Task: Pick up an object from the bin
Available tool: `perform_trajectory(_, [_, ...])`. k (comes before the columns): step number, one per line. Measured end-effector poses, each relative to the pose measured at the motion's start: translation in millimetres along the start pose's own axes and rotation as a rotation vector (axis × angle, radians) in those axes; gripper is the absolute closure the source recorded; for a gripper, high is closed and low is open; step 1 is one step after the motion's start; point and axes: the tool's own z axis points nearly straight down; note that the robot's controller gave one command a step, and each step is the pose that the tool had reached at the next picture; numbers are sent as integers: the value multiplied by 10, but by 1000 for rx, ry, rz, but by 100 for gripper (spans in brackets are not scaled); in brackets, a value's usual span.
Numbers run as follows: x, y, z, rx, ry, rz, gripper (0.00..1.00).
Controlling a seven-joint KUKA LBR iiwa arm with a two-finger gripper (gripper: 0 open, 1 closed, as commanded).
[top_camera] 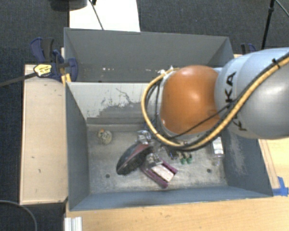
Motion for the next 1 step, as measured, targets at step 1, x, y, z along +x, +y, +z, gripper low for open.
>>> perform_trajectory(1, [-51, 153, -714, -1, -1, 3, 100])
